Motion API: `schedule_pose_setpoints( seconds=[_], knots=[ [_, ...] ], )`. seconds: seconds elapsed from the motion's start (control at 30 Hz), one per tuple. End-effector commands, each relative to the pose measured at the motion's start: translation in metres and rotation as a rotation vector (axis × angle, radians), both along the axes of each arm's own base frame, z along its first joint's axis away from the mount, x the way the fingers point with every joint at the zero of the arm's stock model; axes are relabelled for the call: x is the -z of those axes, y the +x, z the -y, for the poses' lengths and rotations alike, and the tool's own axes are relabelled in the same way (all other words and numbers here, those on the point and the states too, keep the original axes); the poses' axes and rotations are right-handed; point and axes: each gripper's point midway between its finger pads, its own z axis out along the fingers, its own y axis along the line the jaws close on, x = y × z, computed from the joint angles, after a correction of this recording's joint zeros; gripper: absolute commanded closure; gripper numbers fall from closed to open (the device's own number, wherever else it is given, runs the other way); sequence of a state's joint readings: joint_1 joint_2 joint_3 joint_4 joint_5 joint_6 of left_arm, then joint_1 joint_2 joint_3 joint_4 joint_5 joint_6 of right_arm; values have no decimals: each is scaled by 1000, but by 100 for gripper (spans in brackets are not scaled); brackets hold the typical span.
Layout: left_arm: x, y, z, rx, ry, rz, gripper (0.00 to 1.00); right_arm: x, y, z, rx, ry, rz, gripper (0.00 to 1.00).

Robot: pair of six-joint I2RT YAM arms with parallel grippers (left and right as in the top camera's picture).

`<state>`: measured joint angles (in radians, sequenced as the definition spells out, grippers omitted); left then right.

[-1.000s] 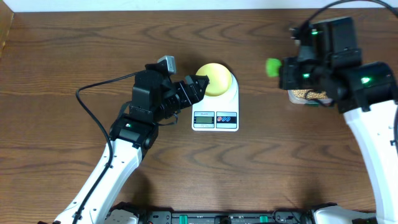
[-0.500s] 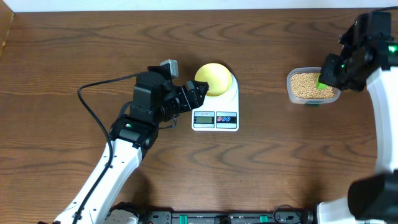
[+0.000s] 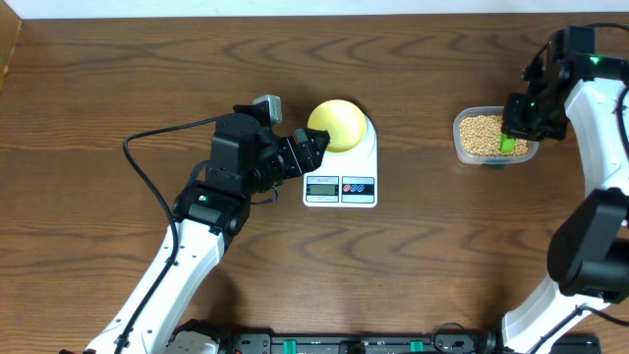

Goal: Scoop item into bowl and weigh 50g on scale
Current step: 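Carry the green scoop with the right gripper to the chickpea tub, then lower the scoop into the chickpeas with the right gripper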

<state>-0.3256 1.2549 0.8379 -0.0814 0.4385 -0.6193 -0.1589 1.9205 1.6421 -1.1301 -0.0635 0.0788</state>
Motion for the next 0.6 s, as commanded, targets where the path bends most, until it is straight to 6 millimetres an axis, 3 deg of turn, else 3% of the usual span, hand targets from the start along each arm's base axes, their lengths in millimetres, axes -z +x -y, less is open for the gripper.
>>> schedule_pose_setpoints(
  seconds=[0.0, 0.23, 0.57],
  knots=[
    [6, -4, -2, 9, 23, 0, 20, 10, 3, 5, -52, -16, -17, 99],
    [11, -7, -3, 9, 32, -24, 20, 24, 6, 12, -64, -44, -40, 99],
    [13, -8, -3, 9, 35, -33, 20, 27, 3, 17, -57, -73, -58, 89]
  ],
)
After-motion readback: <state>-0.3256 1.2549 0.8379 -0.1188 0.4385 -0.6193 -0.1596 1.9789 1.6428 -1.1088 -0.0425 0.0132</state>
